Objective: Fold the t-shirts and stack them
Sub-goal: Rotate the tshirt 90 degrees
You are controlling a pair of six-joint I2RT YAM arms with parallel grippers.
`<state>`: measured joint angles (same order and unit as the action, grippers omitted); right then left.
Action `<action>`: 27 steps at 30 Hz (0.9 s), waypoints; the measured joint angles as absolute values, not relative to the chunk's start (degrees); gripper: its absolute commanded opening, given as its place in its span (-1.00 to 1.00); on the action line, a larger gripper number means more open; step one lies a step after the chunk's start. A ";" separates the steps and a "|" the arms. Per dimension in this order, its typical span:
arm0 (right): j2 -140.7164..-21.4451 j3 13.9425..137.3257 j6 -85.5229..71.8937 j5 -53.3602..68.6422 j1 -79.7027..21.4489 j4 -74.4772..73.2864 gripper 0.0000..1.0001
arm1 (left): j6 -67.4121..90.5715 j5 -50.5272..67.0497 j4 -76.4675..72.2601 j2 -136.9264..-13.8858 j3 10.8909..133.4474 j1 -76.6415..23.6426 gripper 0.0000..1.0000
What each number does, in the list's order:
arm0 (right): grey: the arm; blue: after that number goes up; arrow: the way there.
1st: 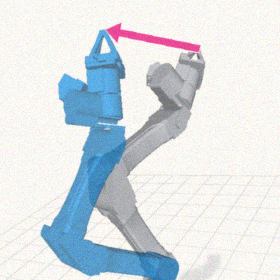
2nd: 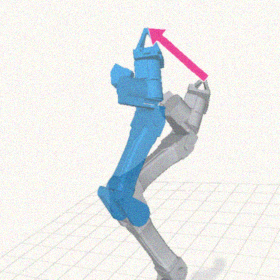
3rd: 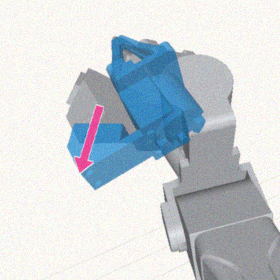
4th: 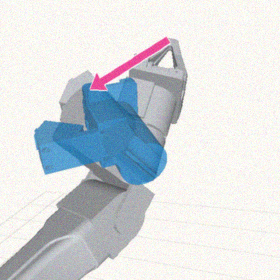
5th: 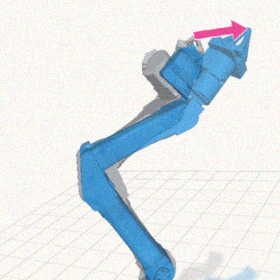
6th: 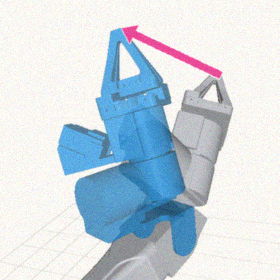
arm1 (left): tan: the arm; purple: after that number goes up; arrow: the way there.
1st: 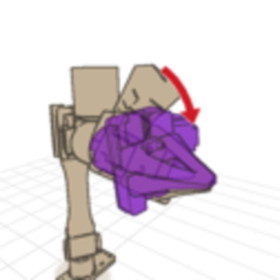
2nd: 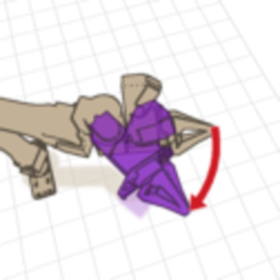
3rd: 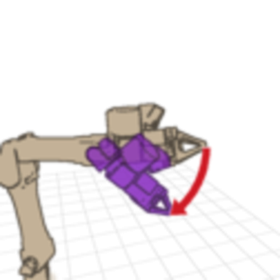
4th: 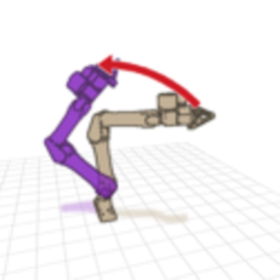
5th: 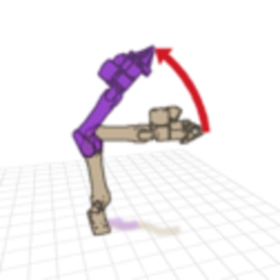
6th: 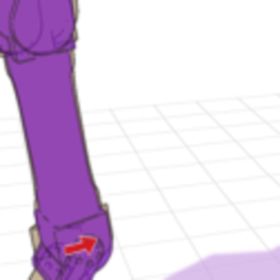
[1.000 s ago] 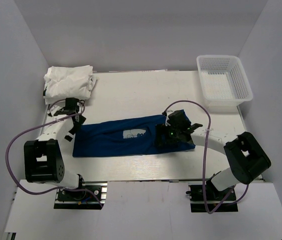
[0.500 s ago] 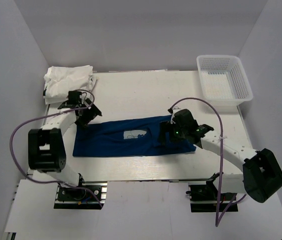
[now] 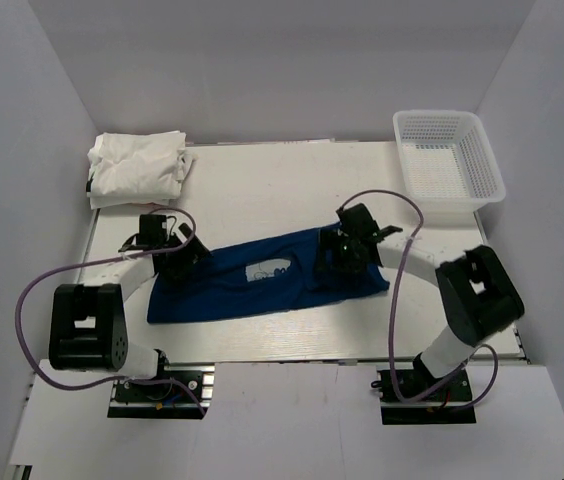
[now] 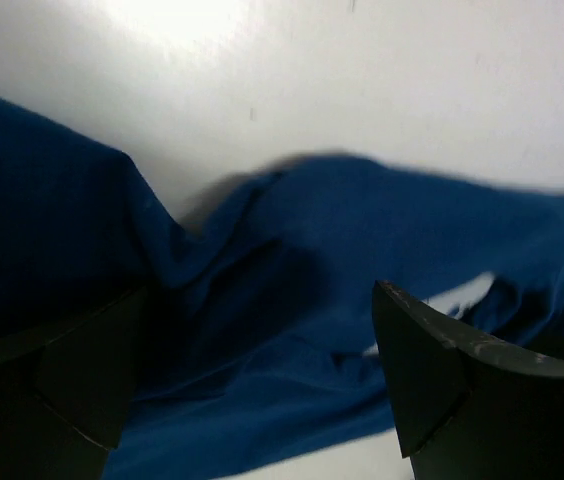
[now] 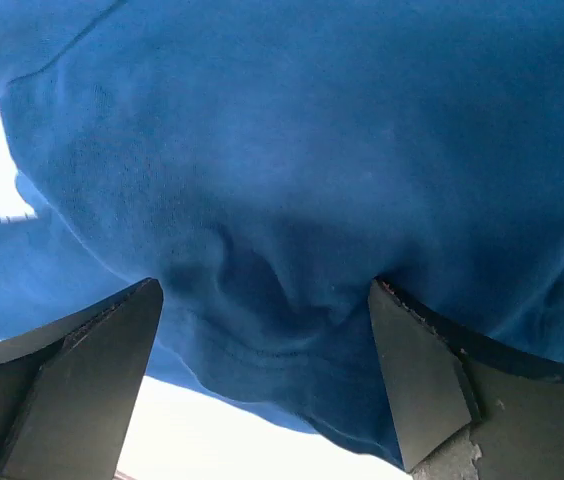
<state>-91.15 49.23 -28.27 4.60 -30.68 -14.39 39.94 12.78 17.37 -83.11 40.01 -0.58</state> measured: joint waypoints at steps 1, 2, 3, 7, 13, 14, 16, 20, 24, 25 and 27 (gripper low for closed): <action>-93.10 51.11 -28.27 4.49 -30.28 -13.91 0.81 | 40.27 13.04 17.65 -81.95 38.96 -0.80 0.99; -95.26 53.41 -28.16 4.56 -29.82 -13.93 0.81 | 40.80 13.37 18.06 -79.88 37.30 -1.54 0.99; -99.07 58.02 -27.81 4.80 -28.99 -15.27 0.81 | 41.41 13.63 19.14 -78.28 36.27 -2.26 0.99; -109.21 70.74 -25.34 4.45 -27.46 -15.18 0.81 | 45.30 15.11 22.96 -71.72 31.70 -5.96 0.99; -126.13 95.70 -20.67 2.00 -25.87 -19.75 0.81 | 54.39 19.68 25.19 -62.63 24.53 -10.57 0.99; -129.21 100.27 -19.99 2.31 -25.41 -20.12 0.81 | 55.48 20.49 25.21 -62.54 24.36 -11.31 0.99; -134.28 108.68 -18.48 3.42 -24.36 -21.91 0.81 | 57.08 21.69 25.69 -63.11 24.60 -13.34 0.99; -139.00 116.38 -14.70 4.32 -23.38 -23.20 0.81 | 56.55 21.41 31.73 -63.33 27.27 -16.80 0.99; -139.22 116.86 -11.07 6.22 -23.03 -23.44 0.81 | 51.29 19.09 39.11 -64.66 36.86 -18.65 0.99; -139.06 116.86 -9.98 6.66 -23.03 -23.62 0.81 | 49.52 18.22 40.53 -66.00 40.58 -19.14 0.99; -138.61 116.77 -8.29 7.77 -23.00 -24.36 0.81 | 46.17 16.45 41.32 -69.28 47.35 -20.29 0.99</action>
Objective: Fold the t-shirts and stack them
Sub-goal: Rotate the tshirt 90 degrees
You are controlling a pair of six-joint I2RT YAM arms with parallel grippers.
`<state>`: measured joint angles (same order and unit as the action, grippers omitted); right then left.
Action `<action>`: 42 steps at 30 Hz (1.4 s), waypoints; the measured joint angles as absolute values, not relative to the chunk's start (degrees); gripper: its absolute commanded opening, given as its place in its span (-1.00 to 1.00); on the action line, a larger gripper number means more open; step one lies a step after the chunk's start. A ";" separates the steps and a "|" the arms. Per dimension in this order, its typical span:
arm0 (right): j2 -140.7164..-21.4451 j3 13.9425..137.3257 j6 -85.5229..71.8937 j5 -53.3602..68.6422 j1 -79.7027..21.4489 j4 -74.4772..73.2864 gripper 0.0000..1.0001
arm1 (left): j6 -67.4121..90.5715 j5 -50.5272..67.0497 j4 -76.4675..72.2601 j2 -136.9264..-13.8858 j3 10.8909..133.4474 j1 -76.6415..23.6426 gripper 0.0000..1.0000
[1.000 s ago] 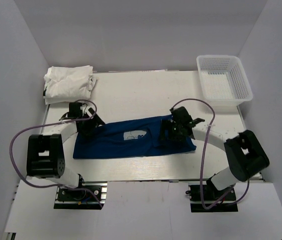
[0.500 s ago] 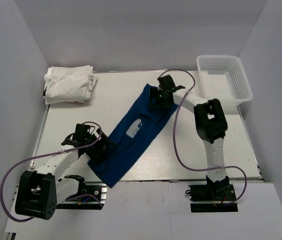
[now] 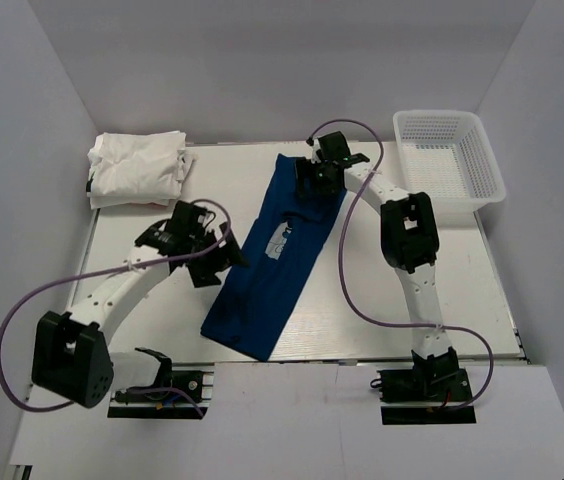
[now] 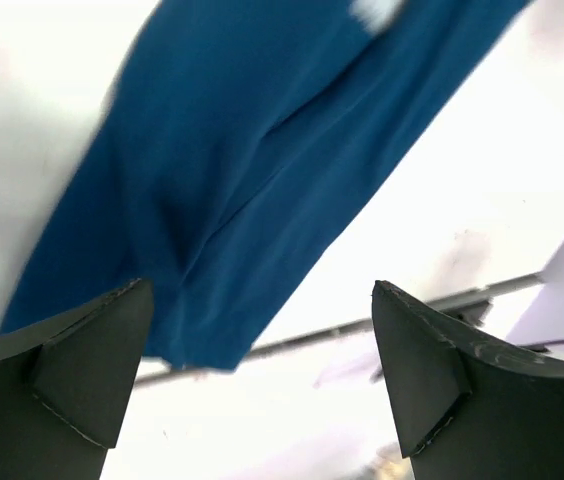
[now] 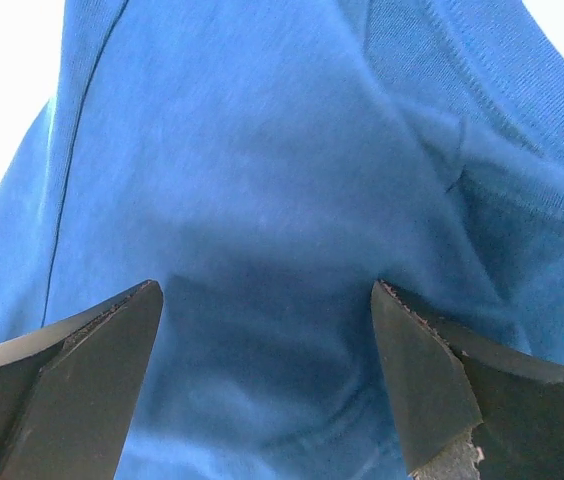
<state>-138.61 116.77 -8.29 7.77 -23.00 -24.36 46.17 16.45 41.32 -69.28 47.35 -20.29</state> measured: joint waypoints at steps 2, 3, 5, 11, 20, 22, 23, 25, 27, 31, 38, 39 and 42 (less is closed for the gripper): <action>-137.38 115.74 -7.16 8.62 -22.98 -25.45 0.81 | 43.33 14.92 41.78 -73.32 53.15 -21.89 0.99; -136.07 114.41 -6.98 8.82 -22.96 -26.00 0.81 | 42.28 14.50 41.41 -75.31 55.11 -22.85 0.99; -132.44 111.18 -7.16 8.97 -22.94 -27.57 0.81 | 40.36 14.02 40.27 -79.11 57.34 -25.21 0.99; -120.68 103.79 -10.52 8.78 -22.94 -30.52 0.81 | 34.63 12.56 40.34 -91.85 61.95 -33.85 0.99; -125.71 103.50 -10.70 10.15 -22.94 -32.51 0.81 | 26.28 10.00 42.00 -94.94 61.19 -41.17 0.99; -128.31 104.09 -10.28 10.52 -22.94 -33.76 0.81 | 25.87 9.50 42.04 -96.62 60.34 -42.11 0.99; -129.56 104.42 -9.74 10.28 -22.96 -34.00 0.81 | 25.71 9.50 42.02 -97.71 59.96 -42.65 0.99; -129.75 106.13 -9.80 10.48 -22.94 -34.26 0.81 | 25.34 9.39 42.39 -98.70 60.27 -43.99 0.99; -130.52 107.44 -9.78 10.46 -22.94 -34.37 0.81 | 24.97 9.13 42.65 -99.00 60.55 -45.15 0.99; -133.69 111.42 -9.72 10.39 -22.92 -34.96 0.81 | 24.88 10.85 44.01 -101.69 63.35 -47.18 0.99; -140.64 122.74 -9.19 9.82 -22.59 -36.21 0.81 | 29.30 19.00 41.17 -109.23 72.88 -53.43 0.99; -141.16 123.68 -8.88 9.85 -22.44 -36.05 0.81 | 30.04 19.75 40.42 -110.48 74.52 -54.15 0.99; -141.84 124.53 -7.68 10.61 -21.65 -35.27 0.81 | 32.03 21.04 37.80 -113.30 78.52 -55.81 0.99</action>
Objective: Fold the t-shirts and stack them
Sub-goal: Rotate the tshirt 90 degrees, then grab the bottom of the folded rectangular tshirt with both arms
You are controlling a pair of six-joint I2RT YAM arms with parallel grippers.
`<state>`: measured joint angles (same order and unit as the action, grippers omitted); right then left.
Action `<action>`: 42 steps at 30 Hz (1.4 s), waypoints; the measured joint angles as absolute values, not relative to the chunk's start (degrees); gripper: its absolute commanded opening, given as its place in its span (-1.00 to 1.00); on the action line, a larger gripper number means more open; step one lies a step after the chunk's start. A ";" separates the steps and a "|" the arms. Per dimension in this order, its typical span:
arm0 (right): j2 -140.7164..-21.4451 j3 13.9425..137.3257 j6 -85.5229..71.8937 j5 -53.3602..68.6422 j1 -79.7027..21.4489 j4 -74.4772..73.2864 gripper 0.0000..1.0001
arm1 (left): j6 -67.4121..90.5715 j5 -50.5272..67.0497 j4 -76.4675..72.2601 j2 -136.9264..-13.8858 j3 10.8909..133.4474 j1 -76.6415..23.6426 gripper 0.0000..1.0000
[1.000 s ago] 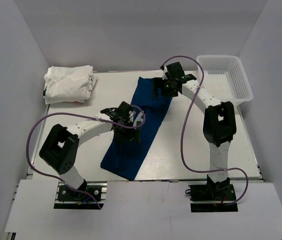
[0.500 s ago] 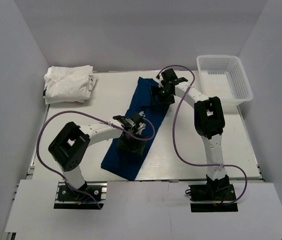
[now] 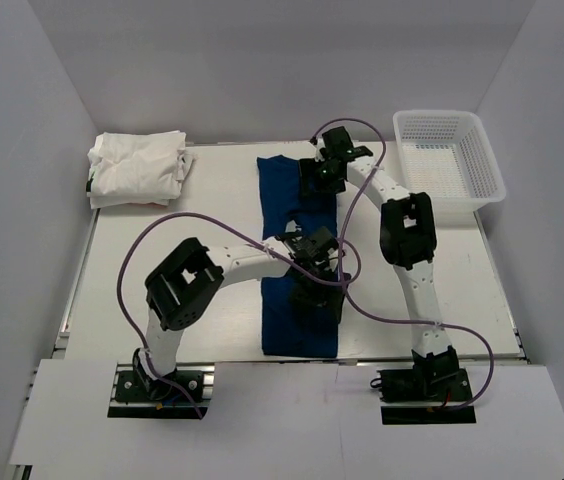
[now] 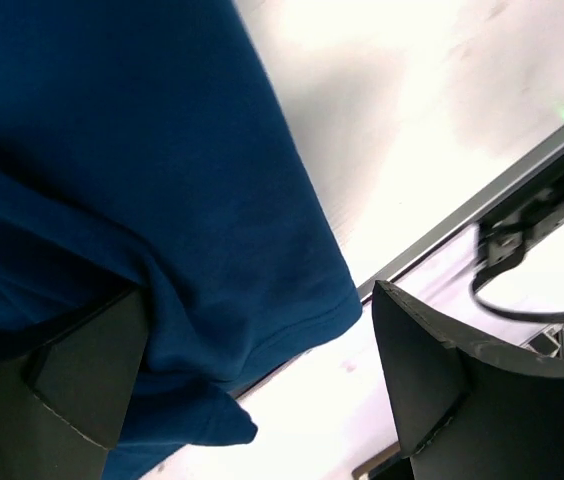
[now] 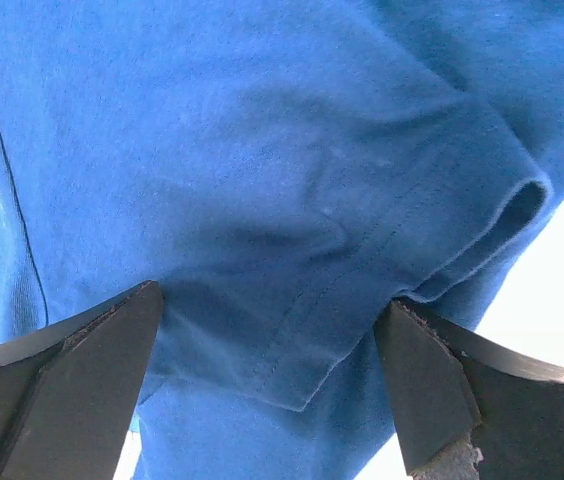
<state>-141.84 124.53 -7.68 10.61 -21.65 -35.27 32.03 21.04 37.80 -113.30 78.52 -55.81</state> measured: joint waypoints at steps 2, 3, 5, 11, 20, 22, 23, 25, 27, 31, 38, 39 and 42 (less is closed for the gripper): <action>-141.95 124.88 -6.85 11.62 -20.93 -35.18 0.81 | 32.80 20.86 36.80 -114.17 79.83 -56.55 0.99; -141.95 124.92 -6.48 12.32 -20.51 -35.22 0.81 | 33.15 20.43 36.82 -114.24 80.25 -56.75 0.99; -141.93 124.92 -5.67 13.67 -19.86 -35.24 0.81 | 33.69 19.11 37.89 -114.17 80.99 -56.97 0.99; -133.73 115.96 -6.20 15.16 -19.03 -33.26 0.81 | 34.65 13.91 40.29 -107.63 79.31 -57.71 0.99; -85.30 76.36 -13.85 11.20 -19.42 -17.52 0.81 | 45.82 3.86 45.47 -79.02 60.03 -59.64 0.99; -75.70 67.42 -16.82 10.94 -19.75 -16.12 0.81 | 49.41 2.55 45.63 -73.47 53.23 -59.29 0.99; -71.05 62.81 -18.44 11.20 -19.97 -15.51 0.81 | 51.05 2.24 45.56 -70.85 49.63 -58.96 0.99; -63.83 53.17 -21.32 12.51 -20.86 -16.49 0.81 | 54.00 2.09 44.58 -65.52 41.74 -58.46 0.99; -59.27 45.32 -23.86 14.59 -22.52 -19.07 0.81 | 55.86 2.26 42.96 -63.11 36.73 -58.26 0.99; -51.81 32.05 -29.08 19.29 -27.40 -26.61 0.81 | 56.84 4.08 36.93 -66.35 33.85 -58.41 0.99; -46.50 18.94 -39.70 24.38 -35.57 -28.23 0.81 | 56.45 10.09 26.55 -77.54 36.64 -59.00 0.85; -47.55 18.98 -40.27 24.47 -36.64 -27.75 0.81 | 56.42 10.70 25.45 -77.89 36.64 -59.00 0.82; -52.40 19.20 -41.95 25.30 -39.53 -24.58 0.81 | 56.40 11.88 22.81 -78.46 36.12 -58.98 0.58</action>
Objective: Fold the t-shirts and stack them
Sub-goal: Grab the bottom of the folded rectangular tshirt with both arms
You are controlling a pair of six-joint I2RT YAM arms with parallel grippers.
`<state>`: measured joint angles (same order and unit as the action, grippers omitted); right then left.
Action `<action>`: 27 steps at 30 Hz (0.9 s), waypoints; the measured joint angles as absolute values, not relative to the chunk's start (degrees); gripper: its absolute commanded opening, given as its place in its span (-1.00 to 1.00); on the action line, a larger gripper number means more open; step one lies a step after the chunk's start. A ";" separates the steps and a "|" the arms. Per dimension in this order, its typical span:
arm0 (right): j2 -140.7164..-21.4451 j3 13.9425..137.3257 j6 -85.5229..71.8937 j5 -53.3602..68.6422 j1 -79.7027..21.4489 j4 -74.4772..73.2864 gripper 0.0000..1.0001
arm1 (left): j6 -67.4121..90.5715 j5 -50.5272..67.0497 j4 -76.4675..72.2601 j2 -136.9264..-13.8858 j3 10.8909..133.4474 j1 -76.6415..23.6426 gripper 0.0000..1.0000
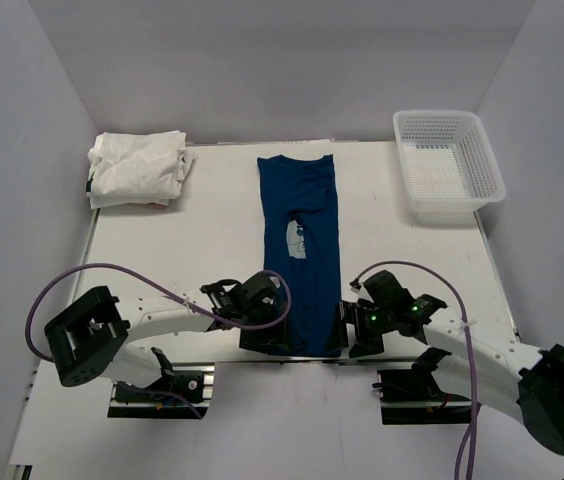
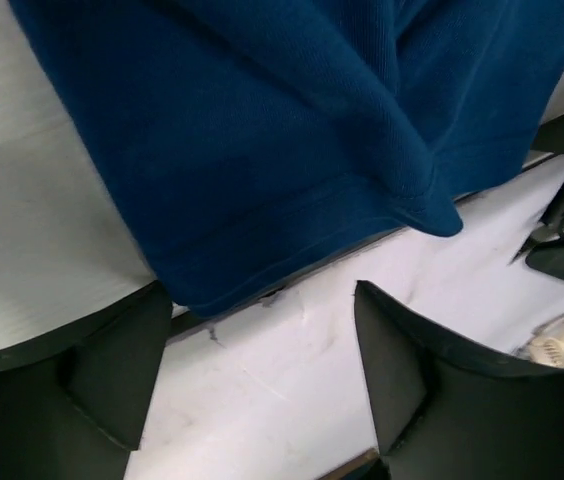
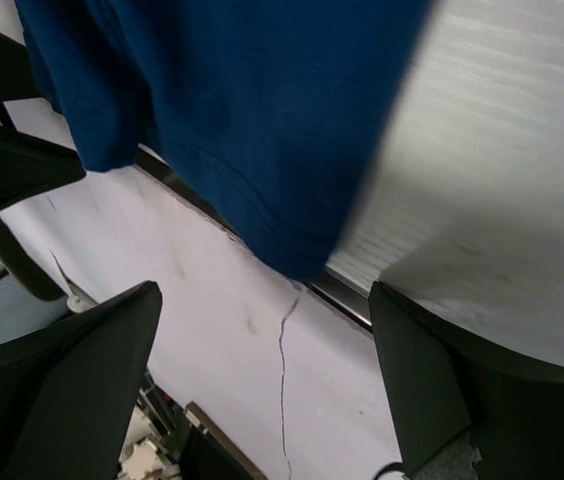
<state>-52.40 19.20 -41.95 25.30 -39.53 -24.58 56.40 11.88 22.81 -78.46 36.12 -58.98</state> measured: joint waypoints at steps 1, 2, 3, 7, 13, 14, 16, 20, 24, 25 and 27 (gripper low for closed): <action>-54.37 19.75 -42.30 25.54 -40.40 -23.51 0.81 | 56.25 12.19 22.20 -78.48 35.77 -58.94 0.40; -56.03 20.45 -42.57 25.52 -41.30 -22.68 0.81 | 56.25 12.47 21.80 -78.50 35.46 -58.85 0.28; -57.93 21.19 -42.87 25.56 -42.04 -21.91 0.81 | 56.12 12.71 21.39 -78.61 35.00 -58.81 0.16; -62.57 23.11 -43.42 25.61 -43.90 -19.53 0.76 | 56.01 13.85 20.27 -79.66 33.95 -58.48 -0.20; -65.10 23.70 -43.20 22.41 -45.17 -18.44 -0.45 | 55.48 16.99 19.46 -83.64 35.38 -57.93 -1.00; -65.34 23.68 -43.29 21.61 -45.21 -18.92 -0.60 | 55.24 17.04 19.92 -84.12 35.92 -57.93 -1.00; -65.39 23.68 -43.38 20.10 -45.28 -19.99 -0.99 | 55.16 16.86 20.97 -84.07 36.32 -57.95 -1.00; -63.79 23.68 -44.42 18.92 -46.09 -21.50 -1.00 | 55.42 14.96 23.73 -80.90 35.14 -58.46 -1.00; -62.33 23.68 -44.40 19.90 -48.75 -21.08 -1.00 | 56.51 15.57 23.99 -73.78 30.20 -58.92 -1.00; -62.37 23.70 -44.42 20.10 -49.69 -20.84 -1.00 | 56.86 15.88 24.08 -73.03 29.61 -59.07 -1.00; -62.76 23.99 -44.42 20.12 -50.96 -20.95 -1.00 | 57.12 15.88 25.21 -72.97 29.91 -59.22 -1.00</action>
